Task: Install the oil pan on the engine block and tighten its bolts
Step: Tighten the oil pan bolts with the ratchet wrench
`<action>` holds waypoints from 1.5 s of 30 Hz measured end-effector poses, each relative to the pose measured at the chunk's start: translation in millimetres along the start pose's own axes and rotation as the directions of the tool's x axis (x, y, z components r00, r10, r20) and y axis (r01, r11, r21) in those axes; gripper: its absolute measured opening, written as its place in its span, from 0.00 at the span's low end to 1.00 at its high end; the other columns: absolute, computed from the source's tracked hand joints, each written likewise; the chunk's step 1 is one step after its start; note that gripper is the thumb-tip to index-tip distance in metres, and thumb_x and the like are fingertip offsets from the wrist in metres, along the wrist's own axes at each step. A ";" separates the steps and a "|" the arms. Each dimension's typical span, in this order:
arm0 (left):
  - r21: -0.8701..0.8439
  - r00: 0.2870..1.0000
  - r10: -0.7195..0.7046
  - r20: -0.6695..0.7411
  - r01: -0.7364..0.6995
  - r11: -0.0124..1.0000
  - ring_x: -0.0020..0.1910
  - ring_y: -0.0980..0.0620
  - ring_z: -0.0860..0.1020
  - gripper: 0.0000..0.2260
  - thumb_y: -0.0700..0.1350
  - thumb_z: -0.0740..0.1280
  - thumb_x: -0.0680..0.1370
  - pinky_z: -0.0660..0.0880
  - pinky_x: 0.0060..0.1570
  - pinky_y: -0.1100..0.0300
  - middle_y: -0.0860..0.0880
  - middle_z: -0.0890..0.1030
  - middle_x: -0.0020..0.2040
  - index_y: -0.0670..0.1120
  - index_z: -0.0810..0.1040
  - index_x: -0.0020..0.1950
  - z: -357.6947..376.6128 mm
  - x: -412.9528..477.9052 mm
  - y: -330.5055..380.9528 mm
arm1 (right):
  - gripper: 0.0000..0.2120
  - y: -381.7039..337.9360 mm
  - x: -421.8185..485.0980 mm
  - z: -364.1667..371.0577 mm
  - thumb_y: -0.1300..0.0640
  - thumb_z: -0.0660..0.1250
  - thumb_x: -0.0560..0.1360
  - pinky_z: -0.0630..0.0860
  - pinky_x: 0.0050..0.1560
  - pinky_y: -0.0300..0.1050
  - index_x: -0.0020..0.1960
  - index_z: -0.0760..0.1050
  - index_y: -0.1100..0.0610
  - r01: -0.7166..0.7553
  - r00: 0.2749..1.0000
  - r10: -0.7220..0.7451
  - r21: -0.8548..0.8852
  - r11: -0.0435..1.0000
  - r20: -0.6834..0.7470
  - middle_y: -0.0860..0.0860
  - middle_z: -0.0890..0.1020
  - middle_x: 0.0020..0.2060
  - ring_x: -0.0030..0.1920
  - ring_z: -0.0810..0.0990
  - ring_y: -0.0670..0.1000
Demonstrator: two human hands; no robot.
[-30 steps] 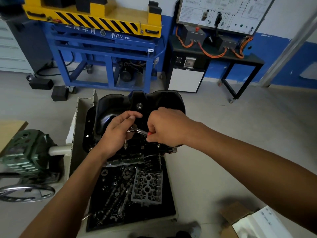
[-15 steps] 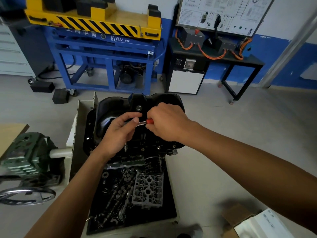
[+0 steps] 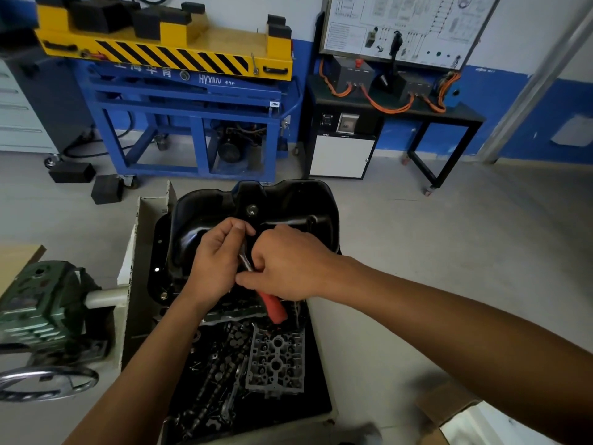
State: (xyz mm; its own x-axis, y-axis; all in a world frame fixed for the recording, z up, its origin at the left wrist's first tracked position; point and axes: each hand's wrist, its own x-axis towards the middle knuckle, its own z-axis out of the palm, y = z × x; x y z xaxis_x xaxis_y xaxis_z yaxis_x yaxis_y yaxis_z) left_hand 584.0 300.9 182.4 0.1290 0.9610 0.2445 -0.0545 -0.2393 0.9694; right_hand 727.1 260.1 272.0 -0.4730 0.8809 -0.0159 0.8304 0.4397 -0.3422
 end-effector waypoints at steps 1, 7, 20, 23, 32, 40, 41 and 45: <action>-0.010 1.000 -0.016 -0.015 0.015 1.000 0.36 0.46 0.69 0.12 0.48 0.58 0.83 0.67 0.38 0.52 0.37 0.72 0.35 0.46 0.79 0.45 1.4 1.3 0.3 | 0.23 -0.1 -0.9 -0.9 0.43 0.72 0.73 0.64 0.28 0.40 0.26 0.68 0.51 -0.004 1.000 0.004 0.019 1.000 0.030 0.46 0.71 0.21 0.23 0.69 0.45; -0.011 0.998 -0.058 0.007 0.058 0.998 0.37 0.46 0.69 0.11 0.49 0.59 0.80 0.67 0.40 0.53 0.44 0.73 0.37 0.49 0.79 0.44 6.4 4.8 3.0 | 0.22 3.3 -2.1 -13.1 0.43 0.75 0.71 0.68 0.31 0.43 0.28 0.70 0.53 -0.045 0.990 0.052 -0.056 0.997 0.129 0.45 0.72 0.24 0.26 0.71 0.45; -0.114 0.977 -0.098 0.187 0.121 0.986 0.24 0.55 0.62 0.14 0.50 0.58 0.82 0.62 0.26 0.64 0.53 0.65 0.26 0.51 0.82 0.52 -10.1 0.1 -1.6 | 0.10 23.4 13.4 -18.7 0.49 0.68 0.78 0.70 0.36 0.47 0.43 0.77 0.54 -0.024 0.998 0.002 -0.369 0.929 -0.060 0.48 0.70 0.33 0.39 0.77 0.55; -0.181 0.964 -0.113 0.242 0.159 0.970 0.24 0.55 0.59 0.14 0.49 0.58 0.82 0.59 0.26 0.63 0.53 0.63 0.25 0.49 0.82 0.59 -15.3 2.6 -5.3 | 0.11 26.4 17.7 -16.1 0.48 0.65 0.80 0.73 0.39 0.48 0.47 0.78 0.54 0.019 0.994 -0.062 -0.399 0.917 -0.095 0.50 0.77 0.40 0.43 0.78 0.55; -0.085 0.998 -0.025 -0.061 0.020 0.996 0.25 0.56 0.65 0.15 0.48 0.57 0.85 0.64 0.27 0.64 0.53 0.69 0.27 0.47 0.81 0.49 -8.2 -3.8 0.4 | 0.19 22.2 12.2 -9.5 0.44 0.69 0.75 0.71 0.32 0.45 0.32 0.72 0.53 0.070 0.992 -0.096 -0.274 0.959 -0.083 0.46 0.71 0.26 0.30 0.75 0.49; -0.067 0.993 0.014 -0.116 -0.022 0.998 0.37 0.45 0.70 0.15 0.51 0.58 0.82 0.69 0.41 0.52 0.43 0.75 0.37 0.43 0.79 0.45 -6.0 -3.0 1.3 | 0.26 -7.0 9.4 8.6 0.41 0.71 0.74 0.67 0.29 0.39 0.23 0.72 0.54 0.122 0.992 -0.123 0.023 0.992 0.020 0.48 0.74 0.19 0.24 0.73 0.47; -0.080 0.991 -0.006 -0.133 -0.005 0.997 0.36 0.46 0.69 0.15 0.51 0.58 0.82 0.68 0.40 0.54 0.45 0.74 0.36 0.45 0.79 0.45 -6.6 -2.7 1.0 | 0.26 -6.5 9.1 7.6 0.40 0.72 0.73 0.66 0.29 0.39 0.25 0.73 0.55 0.112 0.993 -0.113 0.042 0.993 0.033 0.49 0.75 0.21 0.24 0.73 0.47; -0.108 0.991 -0.049 -0.127 0.035 0.994 0.37 0.43 0.68 0.15 0.51 0.57 0.82 0.67 0.39 0.53 0.42 0.74 0.37 0.49 0.79 0.43 3.9 1.3 3.1 | 0.24 0.7 7.3 0.2 0.40 0.74 0.71 0.66 0.30 0.40 0.26 0.74 0.55 0.053 0.993 -0.059 0.065 0.996 0.098 0.49 0.75 0.22 0.25 0.73 0.44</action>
State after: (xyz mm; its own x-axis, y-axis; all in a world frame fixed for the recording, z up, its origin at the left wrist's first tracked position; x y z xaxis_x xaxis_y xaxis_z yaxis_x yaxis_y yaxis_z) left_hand 587.9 300.9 185.8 0.0051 0.9813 0.1925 -0.1567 -0.1893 0.9693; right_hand 724.1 266.9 271.5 -0.5478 0.8320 -0.0875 0.7833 0.4733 -0.4030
